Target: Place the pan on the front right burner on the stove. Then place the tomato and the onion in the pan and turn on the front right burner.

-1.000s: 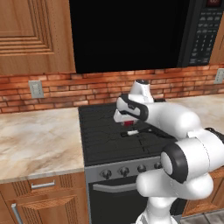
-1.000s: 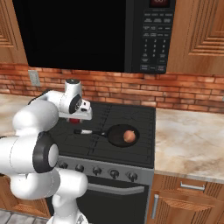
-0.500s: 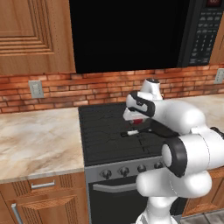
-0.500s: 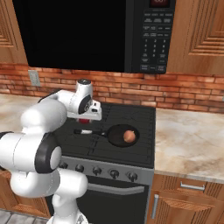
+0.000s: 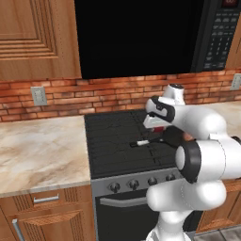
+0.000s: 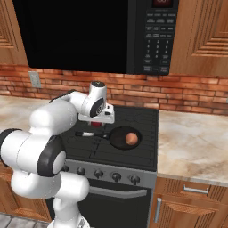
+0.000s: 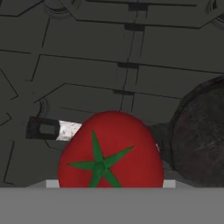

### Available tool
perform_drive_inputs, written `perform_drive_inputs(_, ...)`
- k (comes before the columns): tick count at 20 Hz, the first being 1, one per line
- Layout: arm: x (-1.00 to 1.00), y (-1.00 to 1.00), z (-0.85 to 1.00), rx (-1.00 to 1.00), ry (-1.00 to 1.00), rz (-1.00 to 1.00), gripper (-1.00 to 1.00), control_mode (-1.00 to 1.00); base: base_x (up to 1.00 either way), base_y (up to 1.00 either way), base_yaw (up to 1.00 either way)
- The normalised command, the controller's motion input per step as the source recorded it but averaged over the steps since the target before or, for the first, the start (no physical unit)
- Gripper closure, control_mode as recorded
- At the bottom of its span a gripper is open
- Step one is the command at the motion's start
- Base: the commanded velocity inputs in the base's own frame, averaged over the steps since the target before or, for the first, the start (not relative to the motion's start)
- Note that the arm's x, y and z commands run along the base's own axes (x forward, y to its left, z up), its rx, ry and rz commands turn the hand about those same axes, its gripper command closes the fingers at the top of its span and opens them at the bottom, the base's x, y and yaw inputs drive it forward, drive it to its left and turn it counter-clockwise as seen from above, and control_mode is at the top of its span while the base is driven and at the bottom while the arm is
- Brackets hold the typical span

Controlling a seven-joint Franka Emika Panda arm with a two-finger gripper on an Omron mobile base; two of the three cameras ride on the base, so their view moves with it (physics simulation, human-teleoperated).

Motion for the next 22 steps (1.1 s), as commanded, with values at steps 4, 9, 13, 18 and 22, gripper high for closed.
perform_drive_inputs(4, 0.05, -0.41, 0.0, 0.0, 0.0, 0.0, 1.0, -1.0, 0.0, 0.0, 0.0)
perform_drive_inputs(9, 0.05, -0.38, 0.0, 0.0, 0.0, 0.0, 1.0, -1.0, 0.0, 0.0, 0.0)
perform_drive_inputs(13, 0.04, -0.36, 0.0, 0.0, 0.0, 0.0, 1.0, -1.0, 0.0, 0.0, 0.0)
perform_drive_inputs(18, 0.02, -0.36, -0.01, 0.0, 0.0, 0.0, 1.0, -1.0, 0.0, 0.0, 0.0)
perform_drive_inputs(22, 0.0, -0.26, -0.06, 0.0, 0.0, 0.0, 1.0, -1.0, 0.0, 0.0, 0.0)
